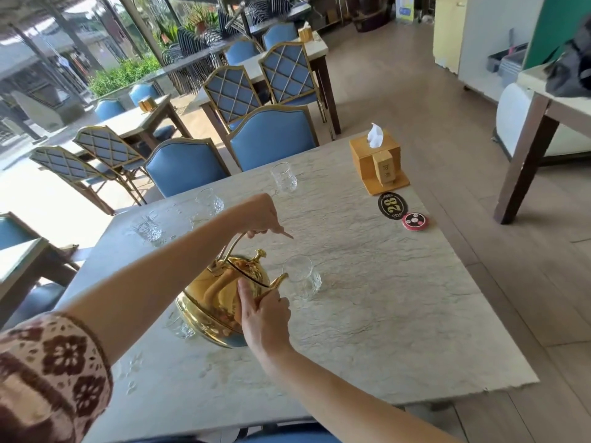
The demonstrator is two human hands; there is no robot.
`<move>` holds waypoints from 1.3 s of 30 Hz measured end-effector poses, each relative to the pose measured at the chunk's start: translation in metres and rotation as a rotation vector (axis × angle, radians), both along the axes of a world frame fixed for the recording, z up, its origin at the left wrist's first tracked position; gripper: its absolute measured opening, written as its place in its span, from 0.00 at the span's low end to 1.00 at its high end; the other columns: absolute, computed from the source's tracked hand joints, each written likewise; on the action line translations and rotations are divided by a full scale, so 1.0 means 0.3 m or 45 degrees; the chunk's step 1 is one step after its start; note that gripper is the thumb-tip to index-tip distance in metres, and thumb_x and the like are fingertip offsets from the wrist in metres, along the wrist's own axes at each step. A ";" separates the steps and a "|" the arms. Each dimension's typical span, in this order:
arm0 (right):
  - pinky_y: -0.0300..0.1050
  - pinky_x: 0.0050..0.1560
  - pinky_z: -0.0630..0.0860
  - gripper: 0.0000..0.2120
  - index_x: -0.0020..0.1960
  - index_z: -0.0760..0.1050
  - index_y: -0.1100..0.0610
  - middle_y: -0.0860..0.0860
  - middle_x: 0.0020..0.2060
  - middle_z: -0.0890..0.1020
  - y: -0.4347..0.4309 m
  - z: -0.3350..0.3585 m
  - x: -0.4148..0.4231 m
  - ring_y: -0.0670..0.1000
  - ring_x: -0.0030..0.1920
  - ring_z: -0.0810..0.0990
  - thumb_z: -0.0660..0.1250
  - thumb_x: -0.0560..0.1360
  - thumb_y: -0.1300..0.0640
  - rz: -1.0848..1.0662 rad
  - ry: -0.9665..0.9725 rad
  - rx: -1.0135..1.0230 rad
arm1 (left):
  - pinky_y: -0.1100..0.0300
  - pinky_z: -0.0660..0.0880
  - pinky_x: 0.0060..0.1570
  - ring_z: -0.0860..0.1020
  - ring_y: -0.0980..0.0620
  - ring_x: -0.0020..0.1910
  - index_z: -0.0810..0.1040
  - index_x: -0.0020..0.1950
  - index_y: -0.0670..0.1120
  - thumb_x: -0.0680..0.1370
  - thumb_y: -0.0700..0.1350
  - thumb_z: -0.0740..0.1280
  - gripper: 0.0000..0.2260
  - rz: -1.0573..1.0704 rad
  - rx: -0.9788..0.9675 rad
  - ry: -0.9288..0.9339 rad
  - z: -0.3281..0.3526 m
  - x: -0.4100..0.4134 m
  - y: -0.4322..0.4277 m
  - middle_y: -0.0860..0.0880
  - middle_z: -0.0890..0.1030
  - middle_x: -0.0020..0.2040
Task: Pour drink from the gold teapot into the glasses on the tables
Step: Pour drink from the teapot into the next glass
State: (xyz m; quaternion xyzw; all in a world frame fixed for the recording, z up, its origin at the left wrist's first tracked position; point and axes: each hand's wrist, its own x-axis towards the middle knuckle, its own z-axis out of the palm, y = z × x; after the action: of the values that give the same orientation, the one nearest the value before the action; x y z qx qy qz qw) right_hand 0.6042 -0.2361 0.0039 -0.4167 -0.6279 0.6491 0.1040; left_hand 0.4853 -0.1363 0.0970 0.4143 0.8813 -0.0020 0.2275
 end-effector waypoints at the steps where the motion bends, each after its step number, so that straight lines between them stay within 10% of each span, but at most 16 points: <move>1: 0.49 0.68 0.69 0.37 0.71 0.67 0.65 0.62 0.67 0.71 0.001 0.001 -0.008 0.59 0.68 0.70 0.54 0.80 0.34 -0.006 0.002 -0.009 | 0.67 0.65 0.20 0.68 0.52 0.22 0.82 0.50 0.30 0.74 0.40 0.71 0.13 -0.004 -0.012 0.008 0.005 0.000 0.008 0.46 0.74 0.28; 13: 0.51 0.69 0.70 0.40 0.71 0.67 0.66 0.64 0.68 0.71 0.024 0.025 -0.047 0.61 0.69 0.70 0.52 0.79 0.32 -0.095 0.089 -0.078 | 0.63 0.67 0.25 0.69 0.51 0.24 0.80 0.56 0.31 0.76 0.42 0.70 0.15 -0.098 -0.166 0.127 0.029 0.018 0.087 0.43 0.77 0.36; 19: 0.54 0.61 0.79 0.78 0.61 0.76 0.69 0.65 0.57 0.80 -0.002 -0.005 -0.101 0.64 0.59 0.79 0.28 0.44 0.12 -0.192 0.120 -0.020 | 0.62 0.67 0.28 0.69 0.51 0.25 0.80 0.56 0.32 0.76 0.44 0.70 0.17 -0.143 -0.223 0.146 0.028 0.020 0.095 0.42 0.77 0.39; 37: 0.48 0.56 0.76 0.74 0.59 0.78 0.68 0.64 0.55 0.82 -0.003 0.003 -0.117 0.64 0.59 0.79 0.29 0.49 0.11 -0.199 0.067 0.047 | 0.61 0.68 0.28 0.70 0.50 0.26 0.80 0.57 0.31 0.76 0.44 0.70 0.17 -0.163 -0.184 0.135 0.045 0.007 0.102 0.41 0.77 0.40; 39: 0.47 0.58 0.73 0.64 0.63 0.75 0.68 0.64 0.60 0.78 0.011 0.039 -0.086 0.63 0.64 0.75 0.37 0.62 0.14 -0.168 0.088 0.019 | 0.62 0.68 0.28 0.69 0.50 0.26 0.80 0.57 0.31 0.76 0.43 0.70 0.16 -0.166 -0.165 0.122 0.051 0.009 0.102 0.41 0.77 0.39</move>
State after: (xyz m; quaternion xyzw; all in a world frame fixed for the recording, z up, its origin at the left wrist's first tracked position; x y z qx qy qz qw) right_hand 0.5783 -0.2328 0.0154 -0.4337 -0.5999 0.6501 0.1713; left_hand 0.4881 -0.1058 0.1122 0.4547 0.8603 -0.0936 0.2107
